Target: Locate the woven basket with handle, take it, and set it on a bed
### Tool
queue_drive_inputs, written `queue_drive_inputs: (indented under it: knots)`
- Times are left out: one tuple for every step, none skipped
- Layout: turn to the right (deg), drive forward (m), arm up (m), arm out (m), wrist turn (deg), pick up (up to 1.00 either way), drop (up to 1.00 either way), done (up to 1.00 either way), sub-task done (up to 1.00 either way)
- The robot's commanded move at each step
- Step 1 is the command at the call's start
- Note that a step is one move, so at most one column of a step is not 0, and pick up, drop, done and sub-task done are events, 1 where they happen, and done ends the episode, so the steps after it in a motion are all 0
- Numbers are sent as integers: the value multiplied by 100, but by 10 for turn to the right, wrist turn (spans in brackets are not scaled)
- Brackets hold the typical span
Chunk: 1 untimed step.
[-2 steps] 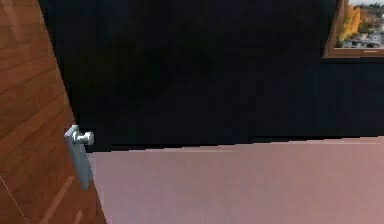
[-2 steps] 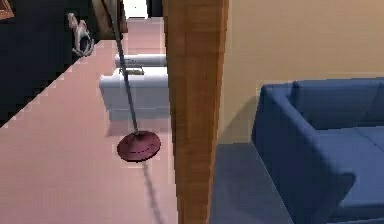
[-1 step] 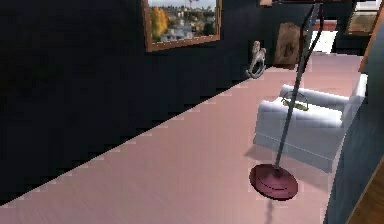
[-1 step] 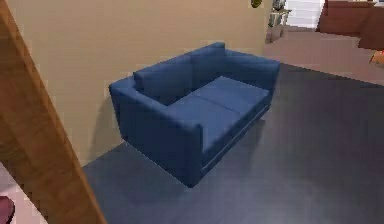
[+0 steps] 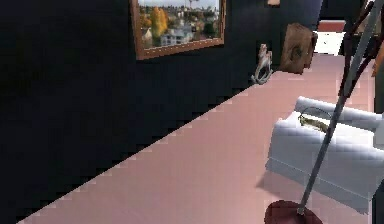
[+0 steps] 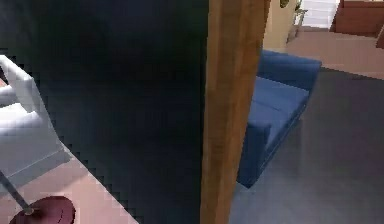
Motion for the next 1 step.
queue_drive_inputs:
  knots:
    - [30, 0, 0, 0, 0, 0, 0, 0, 0]
